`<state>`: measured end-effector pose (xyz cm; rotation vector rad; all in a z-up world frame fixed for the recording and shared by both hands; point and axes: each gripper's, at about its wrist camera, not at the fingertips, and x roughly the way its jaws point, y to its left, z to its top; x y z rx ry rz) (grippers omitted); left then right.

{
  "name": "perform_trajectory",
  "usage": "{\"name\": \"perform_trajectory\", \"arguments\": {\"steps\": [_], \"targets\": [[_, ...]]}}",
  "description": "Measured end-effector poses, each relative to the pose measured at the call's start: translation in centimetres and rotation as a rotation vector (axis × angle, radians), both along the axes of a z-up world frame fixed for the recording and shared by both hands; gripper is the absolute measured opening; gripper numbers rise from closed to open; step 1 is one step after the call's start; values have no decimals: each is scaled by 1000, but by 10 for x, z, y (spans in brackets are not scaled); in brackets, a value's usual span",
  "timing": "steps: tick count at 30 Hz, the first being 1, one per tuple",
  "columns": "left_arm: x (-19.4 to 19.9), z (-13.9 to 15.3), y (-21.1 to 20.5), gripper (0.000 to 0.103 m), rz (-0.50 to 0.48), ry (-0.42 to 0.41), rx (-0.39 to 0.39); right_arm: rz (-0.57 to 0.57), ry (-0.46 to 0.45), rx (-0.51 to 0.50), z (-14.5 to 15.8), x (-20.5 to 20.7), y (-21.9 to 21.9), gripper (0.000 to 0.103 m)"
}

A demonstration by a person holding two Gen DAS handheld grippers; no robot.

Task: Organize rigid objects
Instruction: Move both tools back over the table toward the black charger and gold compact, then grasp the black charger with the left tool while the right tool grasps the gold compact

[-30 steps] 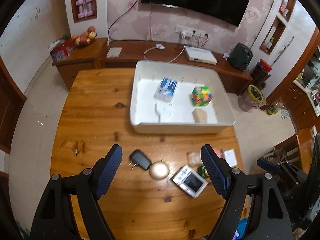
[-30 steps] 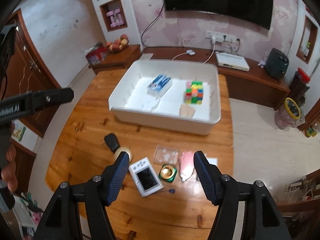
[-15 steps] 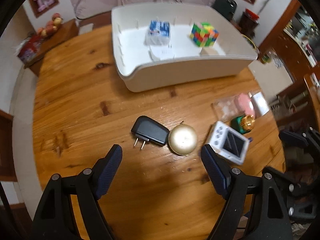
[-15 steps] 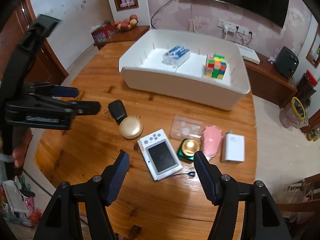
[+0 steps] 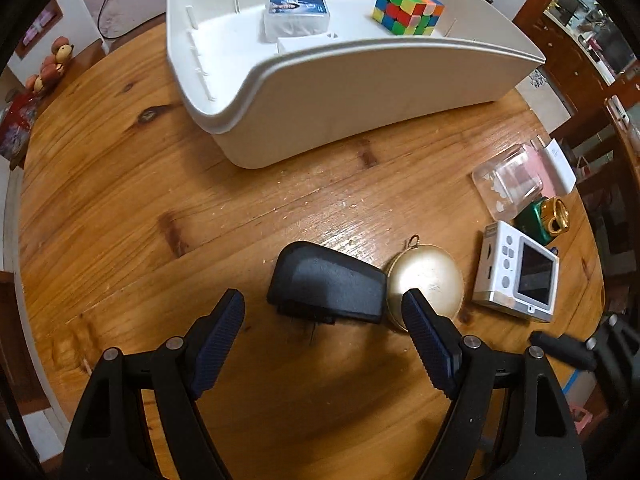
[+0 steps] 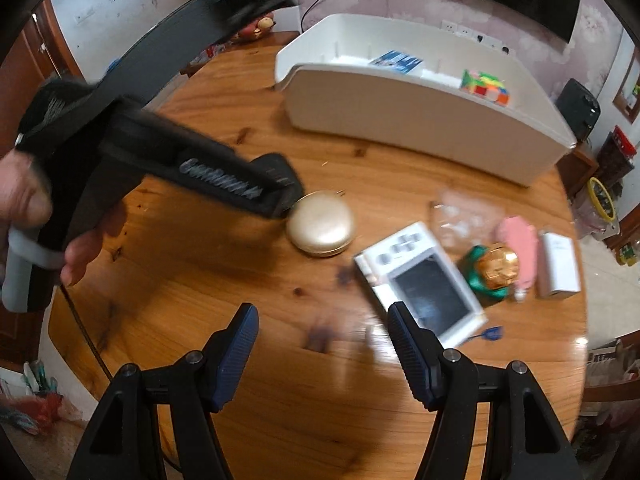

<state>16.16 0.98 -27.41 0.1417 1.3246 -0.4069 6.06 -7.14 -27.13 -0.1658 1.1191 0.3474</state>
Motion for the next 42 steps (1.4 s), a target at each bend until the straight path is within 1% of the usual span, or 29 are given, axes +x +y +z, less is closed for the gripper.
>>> {"name": "perform_trajectory", "arguments": {"steps": [2,4,10,12,15,18,22,28,30,32,34,36,37,41,42], "targets": [[0,-3,1,83,-16,6,-20,-9,-5,8,-8,-1,6,68],[0,-5,4,83,-12,11,-35,-25,1,18,-16,0,10,68],[-1,-8,13,83,-10,15,-65,-71,19,41,-34,8,15,68],[-2,-9,15,83,-9,17,-64,-79,24,48,-38,9,17,68],[-4,-11,18,83,-19,2,-47,-79,2,43,-39,10,22,68],[-9,-12,20,83,-25,3,-48,-86,-19,32,-40,13,27,68],[-10,-13,25,83,-9,0,-54,-103,-50,12,-41,19,32,68],[11,-12,32,83,-4,-3,-49,-131,-81,-11,-42,34,33,68],[16,-13,35,81,10,-1,-58,-140,-89,-19,-42,39,34,68],[18,-10,44,73,24,1,-69,-148,-99,-28,-43,44,33,68],[20,-10,49,68,43,9,-81,-156,-105,-28,-44,47,35,68],[21,-10,53,67,57,15,-89,-163,-108,-28,-46,54,32,68],[22,-10,54,67,63,17,-90,-166,-109,-28,-46,58,37,68],[21,-10,61,67,86,18,-94,-177,-119,-24,-45,57,35,68],[20,-10,63,67,92,18,-100,-180,-119,-25,-46,62,41,68]]}}
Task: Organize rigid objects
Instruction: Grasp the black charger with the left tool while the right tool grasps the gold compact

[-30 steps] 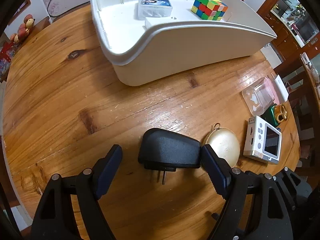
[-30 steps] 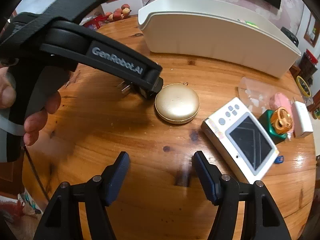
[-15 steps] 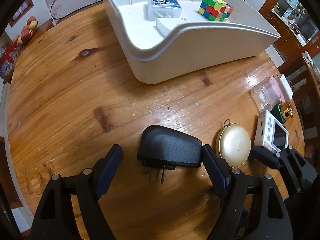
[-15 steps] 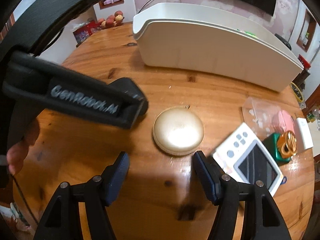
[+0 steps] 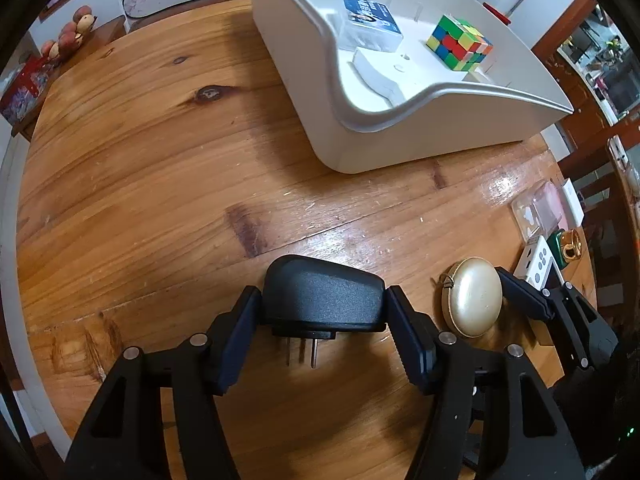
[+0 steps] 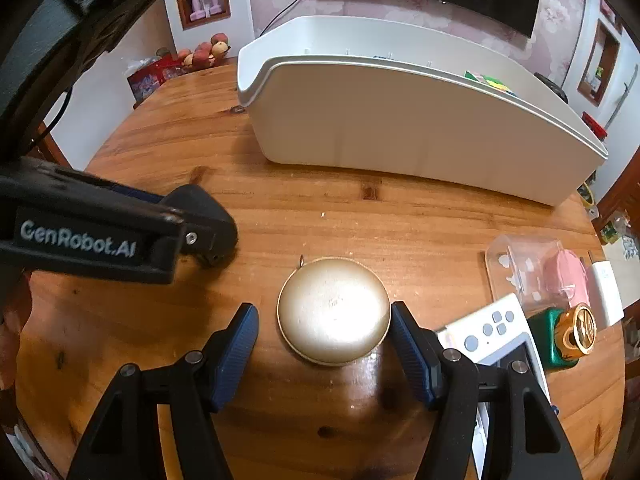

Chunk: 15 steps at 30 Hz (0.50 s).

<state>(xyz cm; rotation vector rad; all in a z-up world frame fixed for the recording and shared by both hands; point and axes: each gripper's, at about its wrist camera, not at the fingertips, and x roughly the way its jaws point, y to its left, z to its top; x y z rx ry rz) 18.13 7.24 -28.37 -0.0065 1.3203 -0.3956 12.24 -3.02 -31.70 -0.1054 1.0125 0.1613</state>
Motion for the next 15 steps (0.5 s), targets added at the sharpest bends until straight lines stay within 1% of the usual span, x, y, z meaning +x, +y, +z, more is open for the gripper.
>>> {"name": "perform_trajectory", "arguments": {"steps": [1,2,3,7,10,12,14,15], "targets": [[-1,0,1,67,6,0,-4,-2,0,0,0,1,0,68],[-1,-1,-2,67,31,0,20,-5,-3,0,0,1,0,65],[-2,-1,-2,67,39,-3,19,-7,-8,2,1,2,0,55],[-11,10,10,67,54,-17,14,1,13,7,1,-3,-2,55],[-14,27,10,67,58,-30,-1,-2,20,20,9,-6,-5,55],[-14,46,10,67,56,-41,-15,7,9,26,24,-11,-6,55],[-12,67,9,67,51,-56,-34,15,-11,19,46,-14,-7,55],[-10,82,7,67,48,-71,-50,18,-18,12,55,-14,-7,55]]}}
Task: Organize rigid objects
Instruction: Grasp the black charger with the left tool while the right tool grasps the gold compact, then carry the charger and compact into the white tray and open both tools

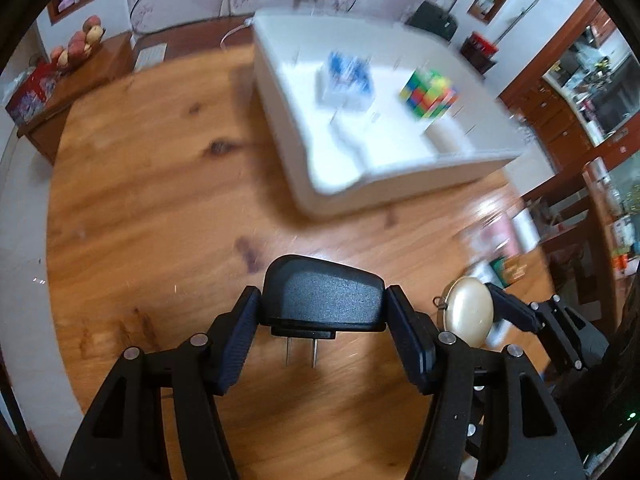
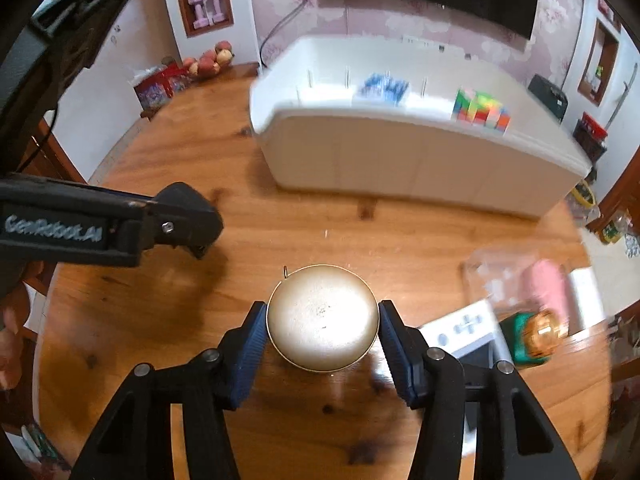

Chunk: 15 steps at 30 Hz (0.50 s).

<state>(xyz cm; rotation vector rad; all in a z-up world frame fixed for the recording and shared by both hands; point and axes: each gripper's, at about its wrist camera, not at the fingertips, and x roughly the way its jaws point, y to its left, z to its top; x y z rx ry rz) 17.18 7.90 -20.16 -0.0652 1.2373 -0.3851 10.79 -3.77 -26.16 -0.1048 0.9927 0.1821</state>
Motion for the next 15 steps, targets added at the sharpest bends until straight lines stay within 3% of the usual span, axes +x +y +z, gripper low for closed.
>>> {"name": "perform_trajectory", "arguments": {"steps": [9,15], "targets": [[35,119,-19,67,-36,-171,-77,-67,-92,-64,137,25,-30,55],[58,158,-33,67,-40,-271,-118,-136,-171,-64,229,54,-59,55]]}}
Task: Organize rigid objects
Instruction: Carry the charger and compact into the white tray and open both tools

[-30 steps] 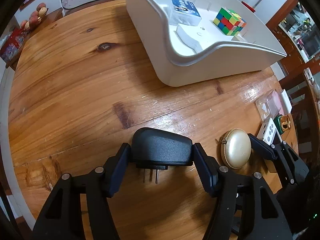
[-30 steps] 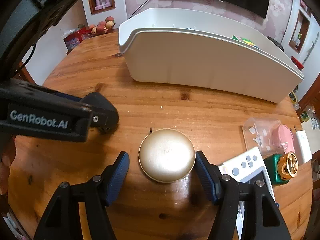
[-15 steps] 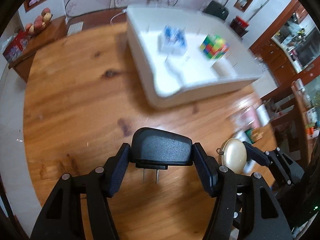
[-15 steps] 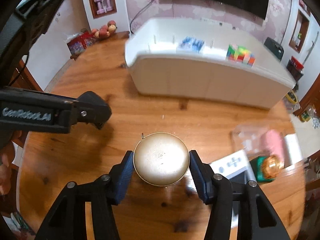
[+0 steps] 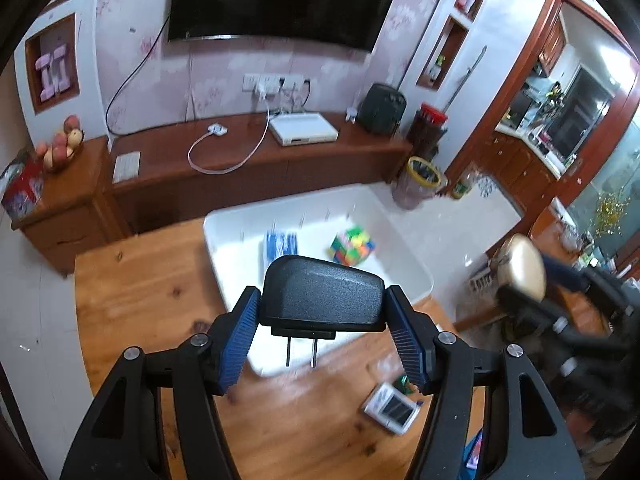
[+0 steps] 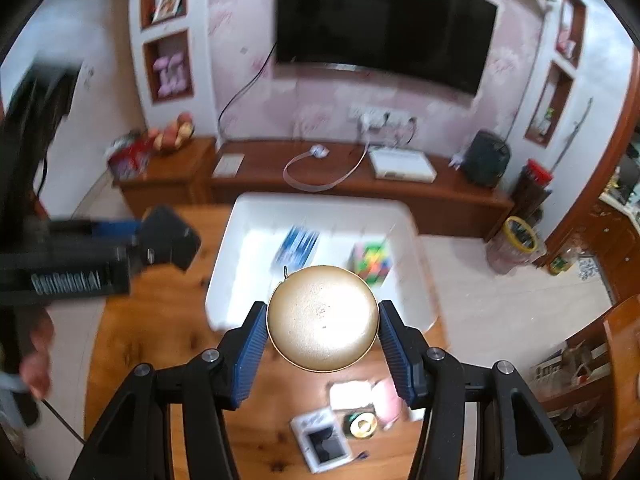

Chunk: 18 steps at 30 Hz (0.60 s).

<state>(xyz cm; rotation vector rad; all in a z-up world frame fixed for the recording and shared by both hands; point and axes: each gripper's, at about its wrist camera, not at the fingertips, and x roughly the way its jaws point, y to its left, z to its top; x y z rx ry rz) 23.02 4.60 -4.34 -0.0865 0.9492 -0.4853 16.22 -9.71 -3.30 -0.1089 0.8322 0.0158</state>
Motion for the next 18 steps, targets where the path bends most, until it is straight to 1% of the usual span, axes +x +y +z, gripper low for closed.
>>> {"name": "perform_trajectory", "arguments": {"steps": [3,5,8,10,13,16,17,18], "targets": [[17,-1,-7,67,21,5,-21,-15,-35,-19,29,18,-11,55],[29,-7,-11,67,40,22,-29,-17,-45,-33,37,34,-14,55],[51,-25,-18,67,77,63,-28,-6,-37,-47,35,61,-18,55],[66,-39,-26,67,102,93,-22,2,-17,-54,25,79,-20,55],[90,-65,-39,67,131,134,-20,14,50,-42,-5,111,-31,55],[110,-92,-56,67,156,174,-14,15,140,-32,-46,137,-41,55],[114,-99,-61,67,163,186,-7,18,178,-37,-64,147,-45,55],[119,-107,-66,67,171,200,2,20,198,-45,-75,150,-47,55]]}}
